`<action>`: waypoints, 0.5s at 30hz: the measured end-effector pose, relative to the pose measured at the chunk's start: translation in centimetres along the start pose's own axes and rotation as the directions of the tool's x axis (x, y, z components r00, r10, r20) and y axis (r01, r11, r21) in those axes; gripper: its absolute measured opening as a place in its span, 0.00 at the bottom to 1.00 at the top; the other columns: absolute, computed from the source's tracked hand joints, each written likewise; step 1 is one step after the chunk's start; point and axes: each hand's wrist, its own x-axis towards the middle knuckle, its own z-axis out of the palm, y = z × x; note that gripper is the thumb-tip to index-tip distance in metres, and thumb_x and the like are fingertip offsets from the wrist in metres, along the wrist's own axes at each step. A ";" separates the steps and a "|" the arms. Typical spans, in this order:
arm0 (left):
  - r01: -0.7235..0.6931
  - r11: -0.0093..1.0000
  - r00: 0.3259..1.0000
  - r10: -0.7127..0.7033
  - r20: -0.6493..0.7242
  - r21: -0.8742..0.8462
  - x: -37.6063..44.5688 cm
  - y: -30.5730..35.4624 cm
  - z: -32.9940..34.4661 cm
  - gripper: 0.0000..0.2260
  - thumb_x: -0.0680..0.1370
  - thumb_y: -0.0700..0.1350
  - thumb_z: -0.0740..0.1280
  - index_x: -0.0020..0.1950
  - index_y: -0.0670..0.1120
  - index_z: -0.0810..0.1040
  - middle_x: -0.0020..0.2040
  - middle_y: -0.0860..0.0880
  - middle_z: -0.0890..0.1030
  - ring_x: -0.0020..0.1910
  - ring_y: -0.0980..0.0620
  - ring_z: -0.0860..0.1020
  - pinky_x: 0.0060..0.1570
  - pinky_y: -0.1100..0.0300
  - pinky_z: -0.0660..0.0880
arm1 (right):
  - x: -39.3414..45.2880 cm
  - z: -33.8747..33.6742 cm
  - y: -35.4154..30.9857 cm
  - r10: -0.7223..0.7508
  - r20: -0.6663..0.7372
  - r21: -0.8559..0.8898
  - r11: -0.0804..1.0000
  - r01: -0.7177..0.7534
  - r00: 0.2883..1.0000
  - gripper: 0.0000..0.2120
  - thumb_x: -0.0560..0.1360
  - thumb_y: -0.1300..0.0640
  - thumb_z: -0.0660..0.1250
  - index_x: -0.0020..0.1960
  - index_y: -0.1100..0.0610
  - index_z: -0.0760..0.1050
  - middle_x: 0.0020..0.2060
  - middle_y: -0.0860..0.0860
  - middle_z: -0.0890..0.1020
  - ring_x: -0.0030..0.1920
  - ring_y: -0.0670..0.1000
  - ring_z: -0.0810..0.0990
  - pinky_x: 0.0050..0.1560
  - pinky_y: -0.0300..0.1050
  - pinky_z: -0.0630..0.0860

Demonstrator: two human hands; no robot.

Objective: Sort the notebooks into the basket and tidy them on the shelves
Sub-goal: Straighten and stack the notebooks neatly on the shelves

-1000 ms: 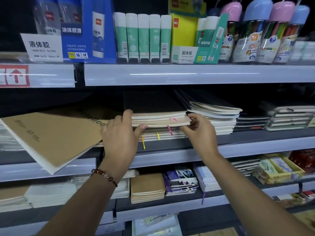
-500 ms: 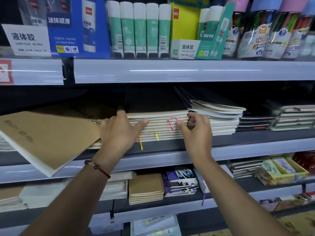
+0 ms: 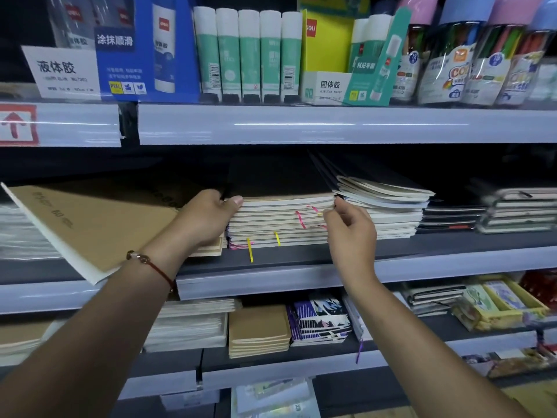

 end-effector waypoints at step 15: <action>0.077 0.581 0.948 -0.294 -0.121 -0.810 -3.9 4.6 4.1 0.12 0.84 0.43 0.60 0.63 0.37 0.74 0.43 0.49 0.77 0.40 0.56 0.78 0.37 0.66 0.74 | -1.7 0.7 -0.5 0.055 0.080 0.051 0.997 -0.059 0.995 0.29 0.78 0.56 0.67 0.77 0.49 0.64 0.64 0.46 0.70 0.56 0.37 0.72 0.60 0.39 0.68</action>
